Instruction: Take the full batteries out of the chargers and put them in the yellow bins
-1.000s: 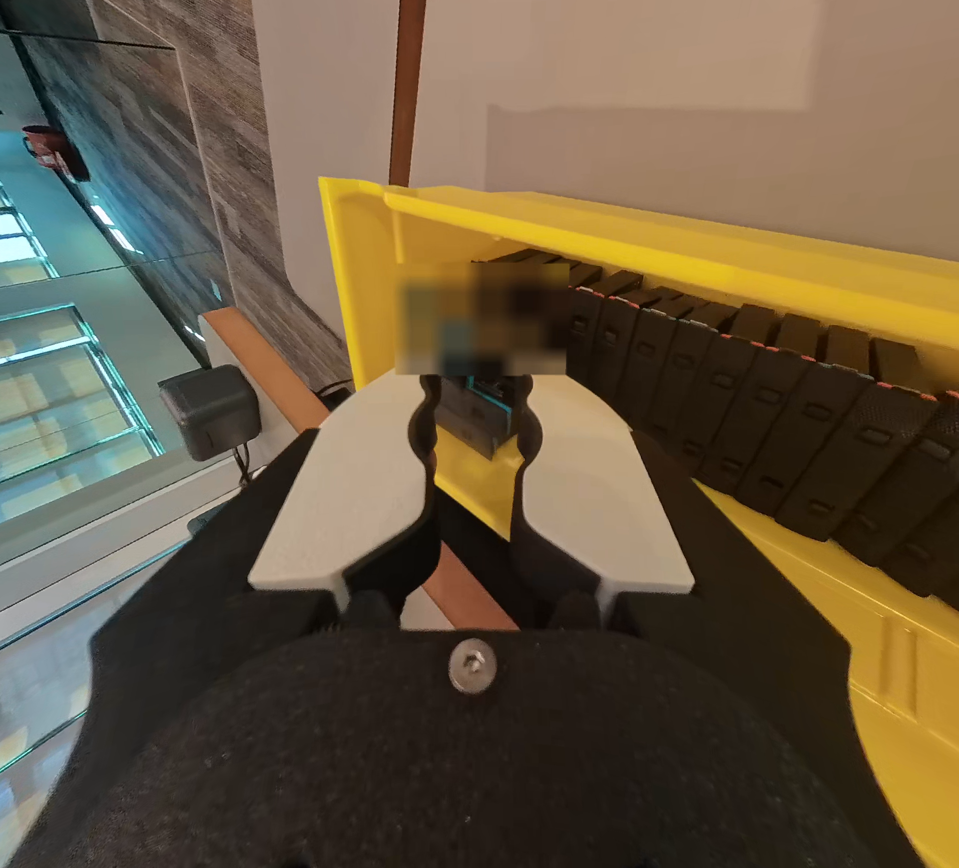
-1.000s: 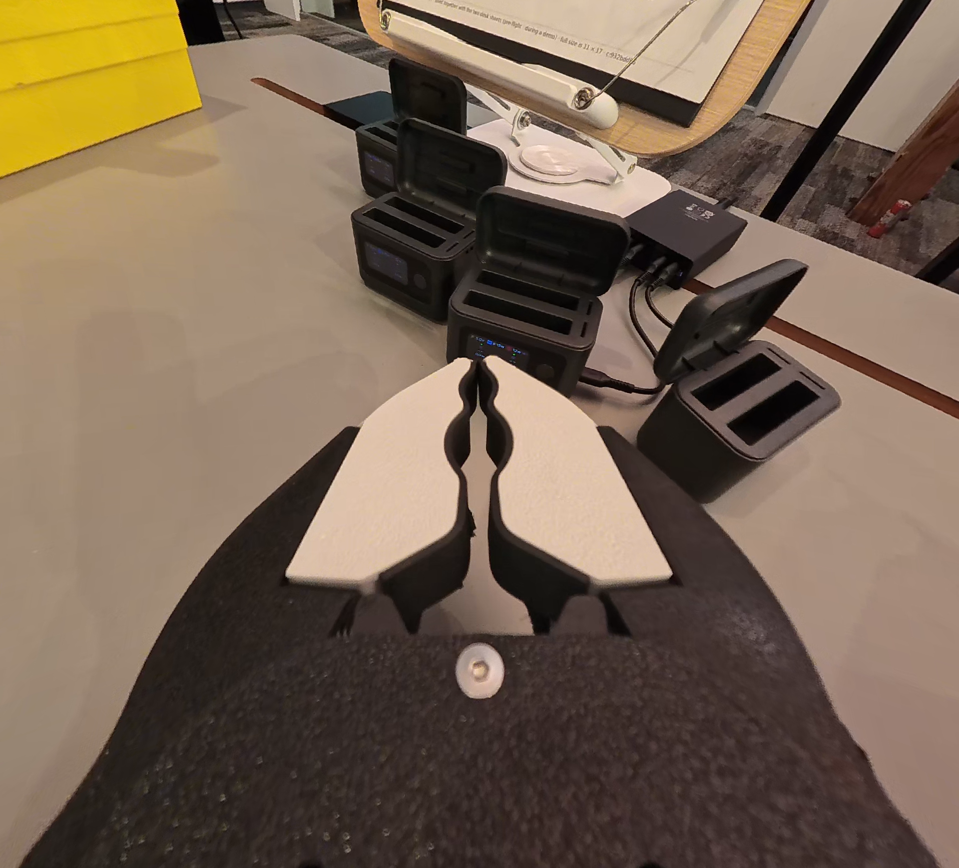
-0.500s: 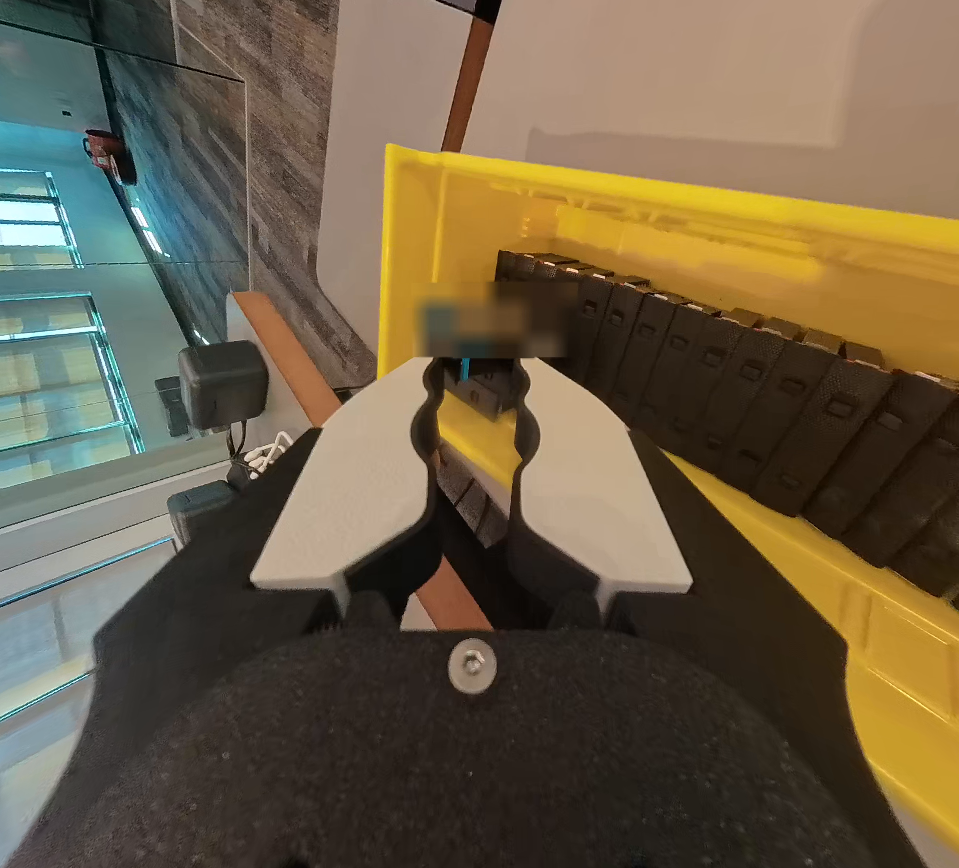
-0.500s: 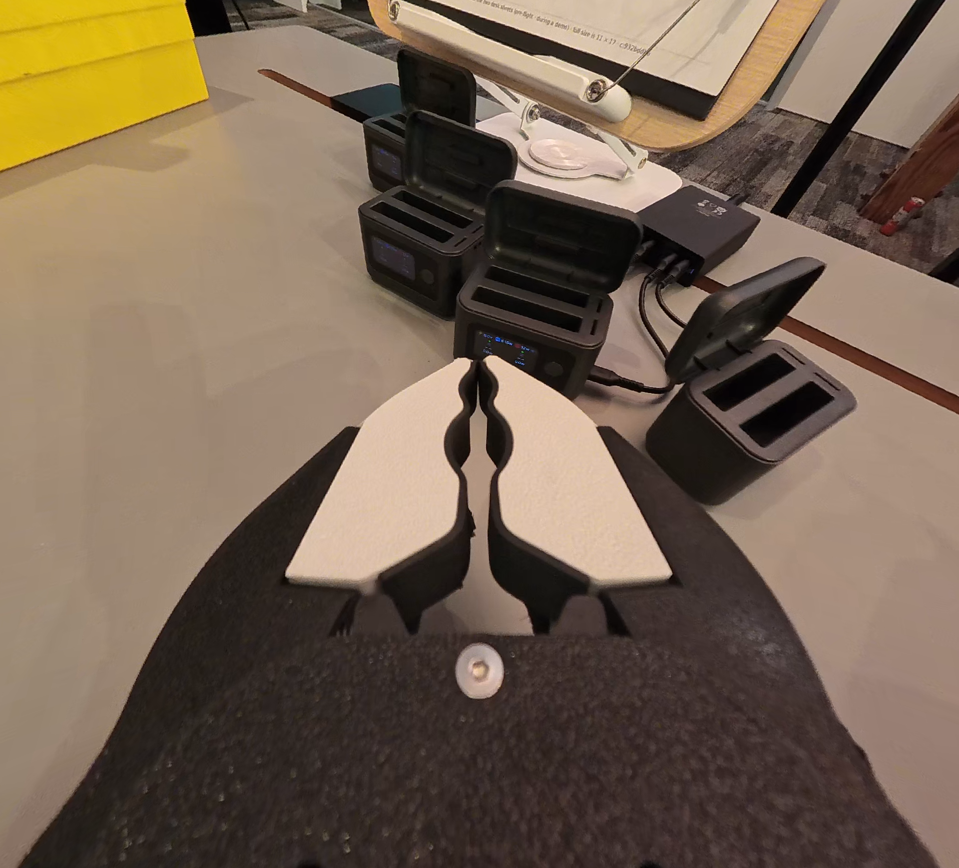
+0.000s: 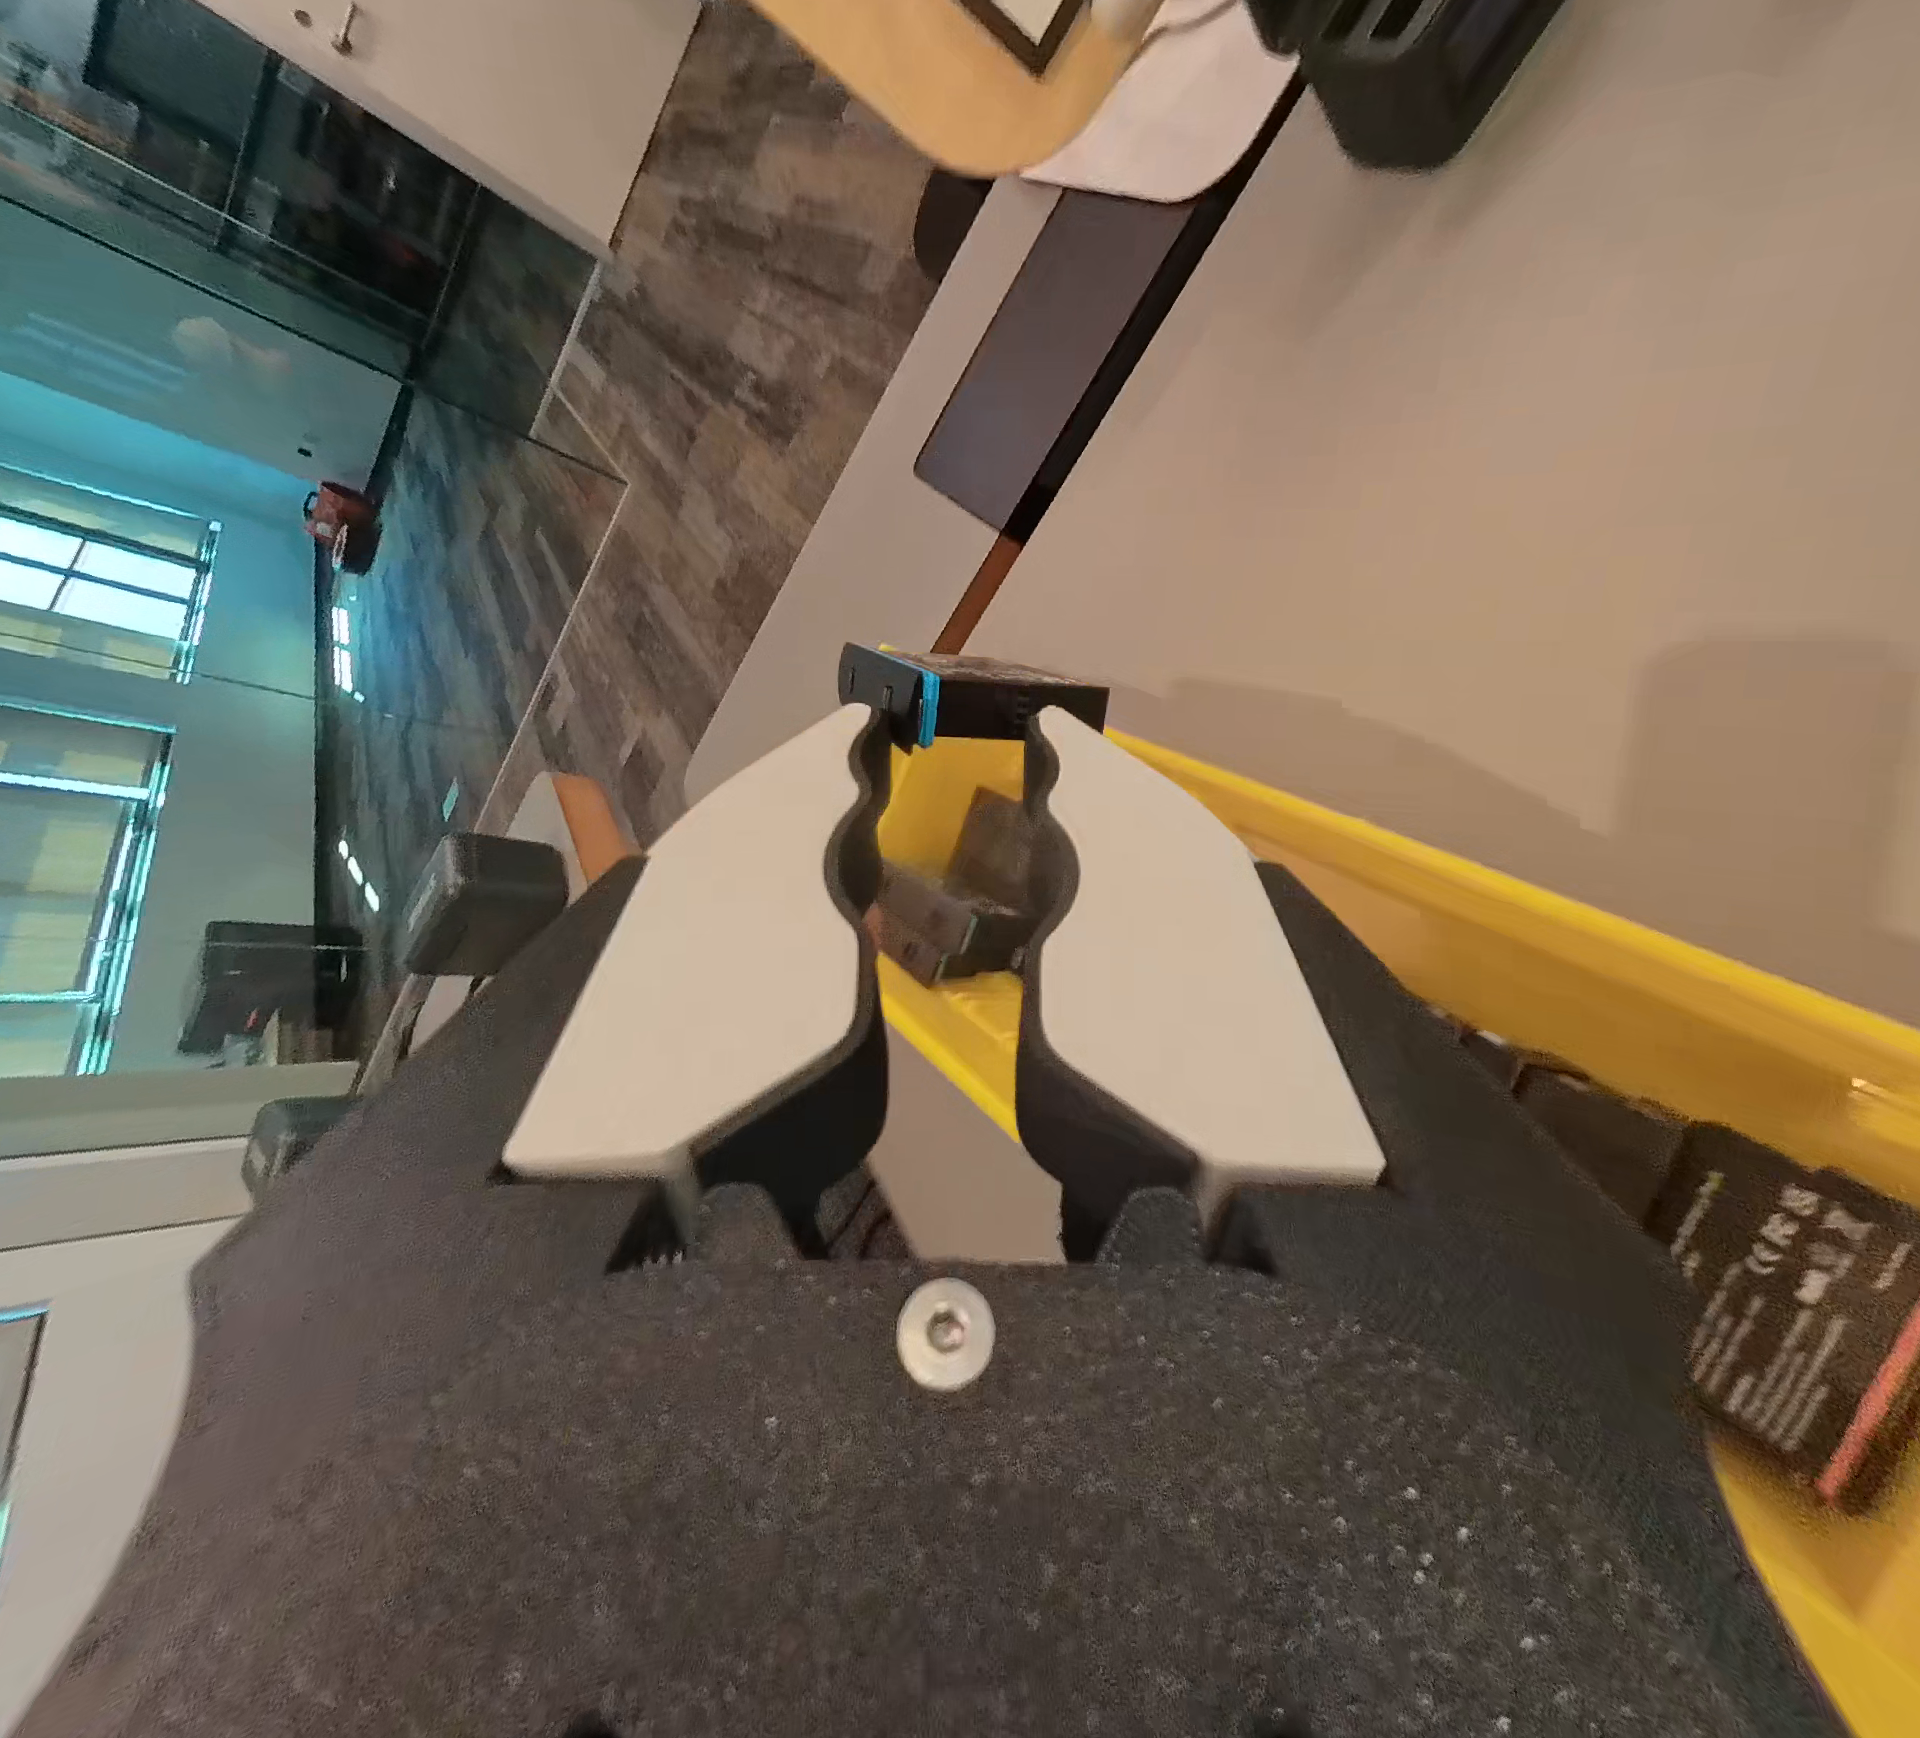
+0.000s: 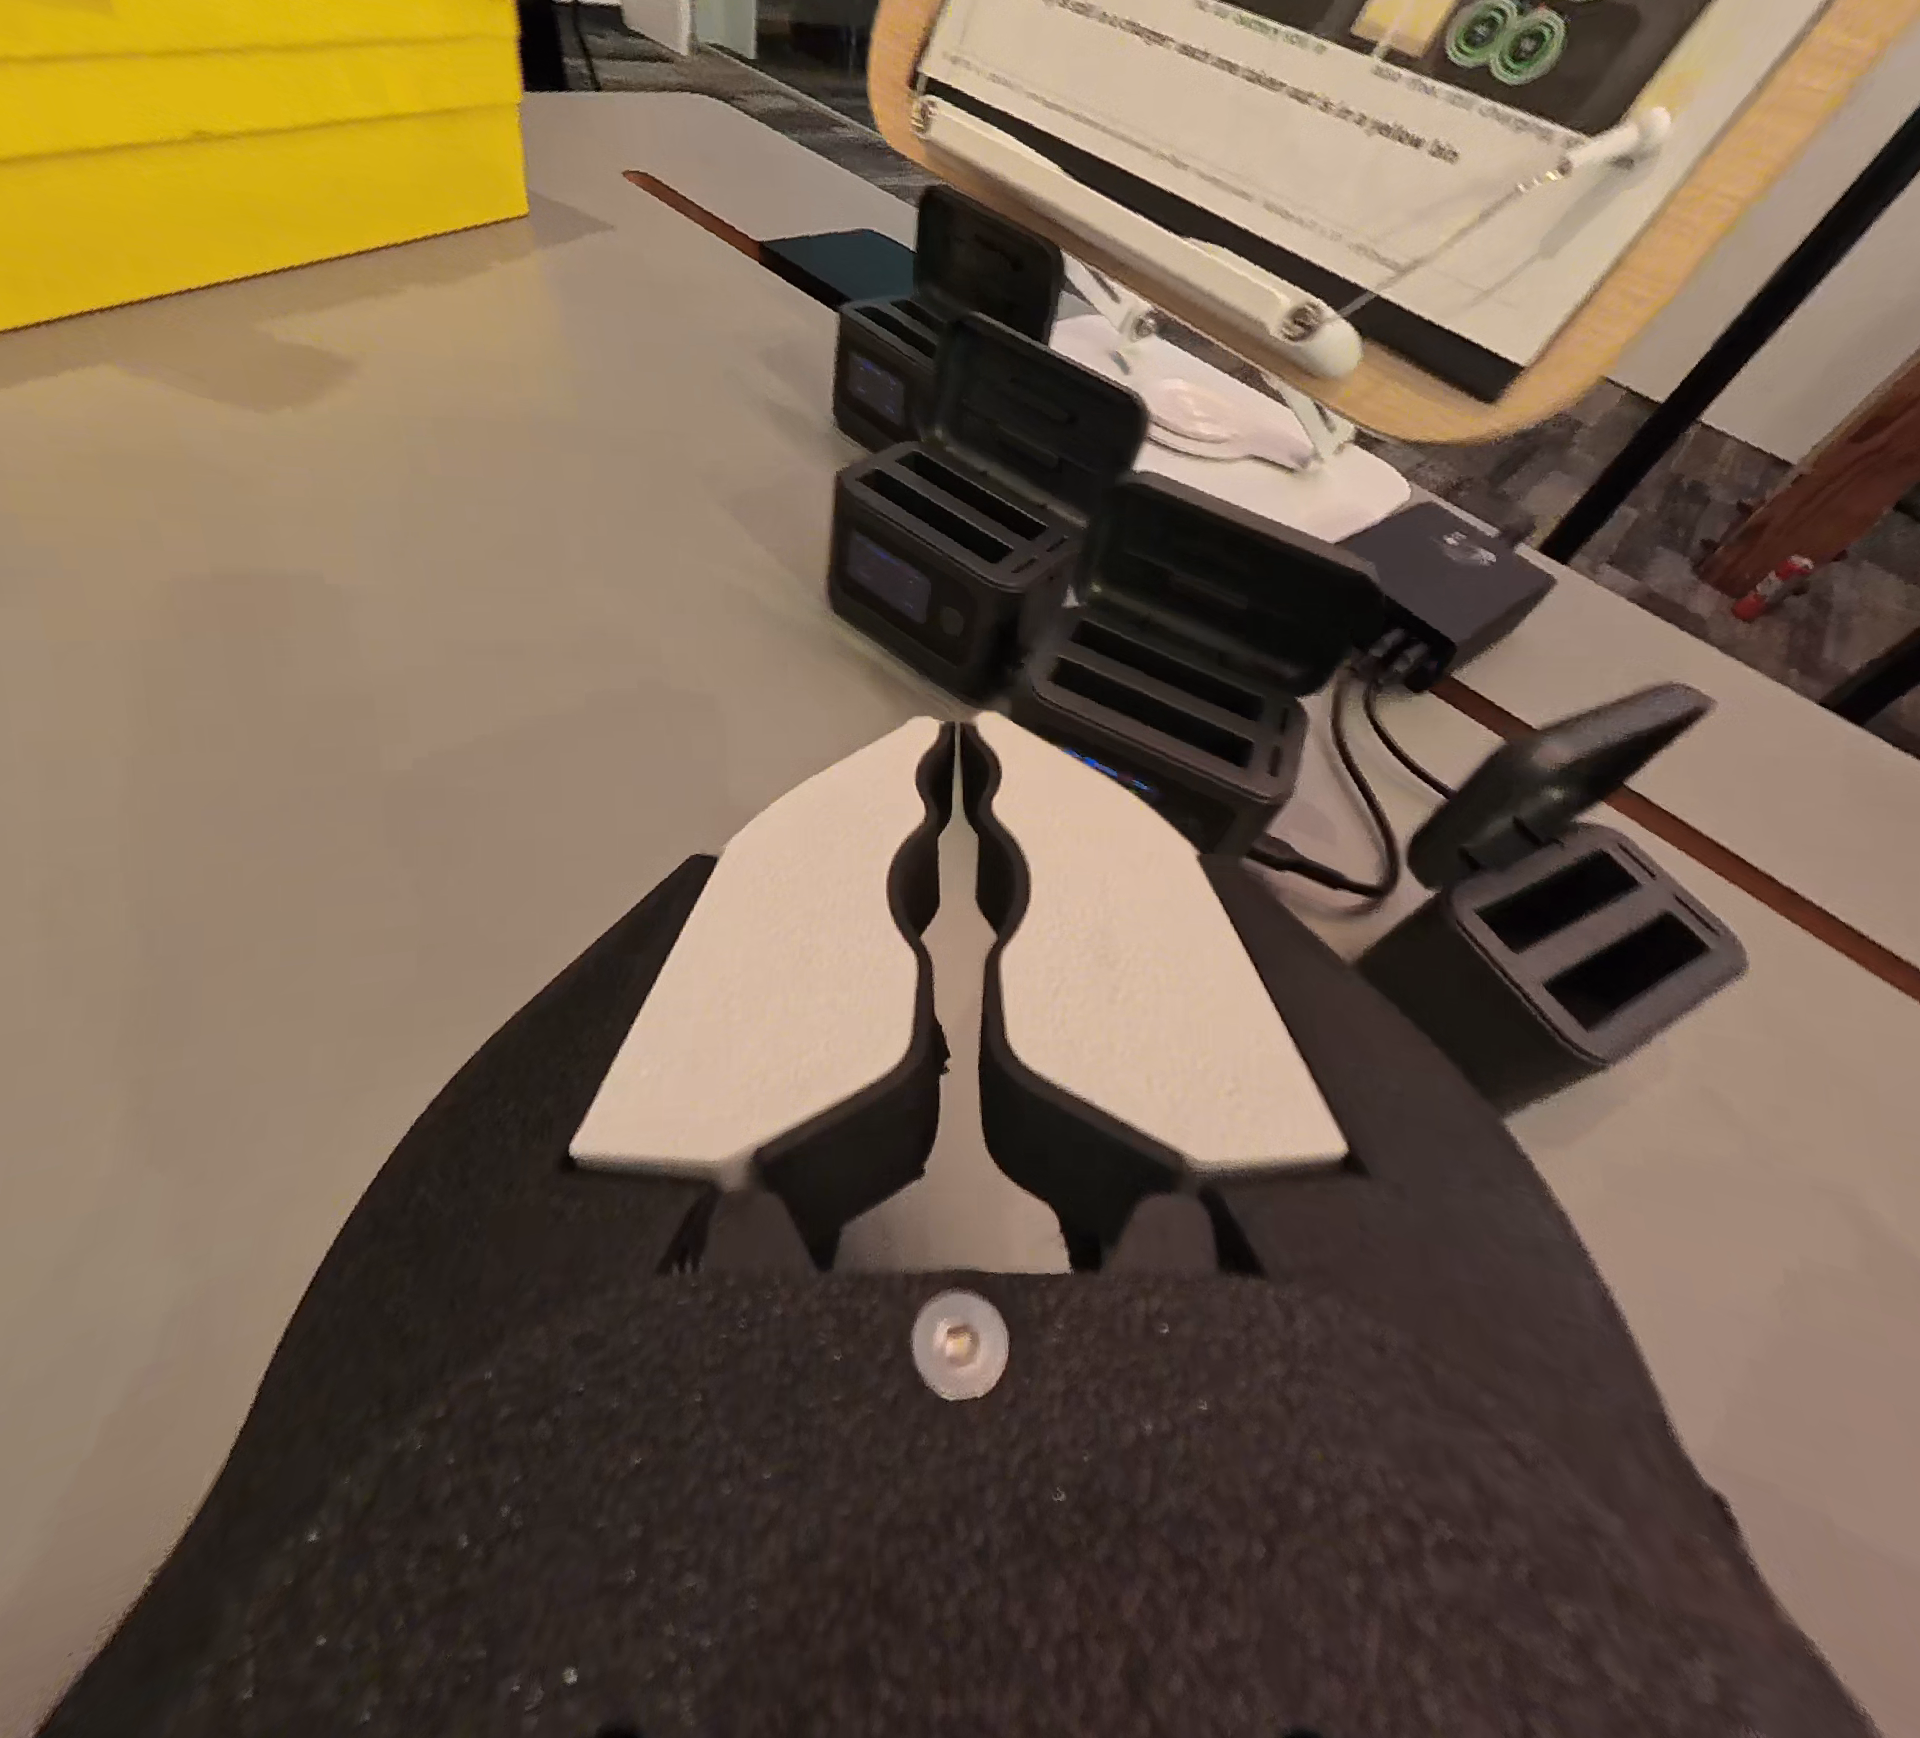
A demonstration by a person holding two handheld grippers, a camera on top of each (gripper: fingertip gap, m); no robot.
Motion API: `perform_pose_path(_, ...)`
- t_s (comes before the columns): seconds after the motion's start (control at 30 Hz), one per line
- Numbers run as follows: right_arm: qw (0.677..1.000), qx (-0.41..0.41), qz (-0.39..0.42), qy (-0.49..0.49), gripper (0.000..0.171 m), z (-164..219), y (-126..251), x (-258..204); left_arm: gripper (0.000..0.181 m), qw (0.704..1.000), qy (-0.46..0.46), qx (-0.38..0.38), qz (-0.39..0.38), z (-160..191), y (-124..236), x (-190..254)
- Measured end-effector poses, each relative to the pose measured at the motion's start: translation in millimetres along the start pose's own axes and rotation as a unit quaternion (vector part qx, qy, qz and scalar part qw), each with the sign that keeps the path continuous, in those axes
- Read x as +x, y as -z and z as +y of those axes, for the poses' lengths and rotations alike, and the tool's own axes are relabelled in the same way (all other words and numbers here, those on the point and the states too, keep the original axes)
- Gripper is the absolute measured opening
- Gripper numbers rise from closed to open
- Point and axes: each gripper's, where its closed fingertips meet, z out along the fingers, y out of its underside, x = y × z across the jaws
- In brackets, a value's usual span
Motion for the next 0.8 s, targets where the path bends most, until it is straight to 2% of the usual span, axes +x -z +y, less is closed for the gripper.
perform_pose_path(0.37,0.998,0.029,-0.051,0.028,0.005,-21,-6,-52,0.024,0.998,0.029,0.053,0.002,-11,18,27)
perform_pose_path(0.7,0.992,0.059,-0.092,0.055,0.02,-42,-11,-106,0.024,0.992,0.029,0.125,0.019,-49,41,75)
perform_pose_path(0.8,0.992,0.069,-0.094,0.054,0.032,-52,-15,-117,0.024,0.987,0.028,0.157,0.031,-71,52,95)
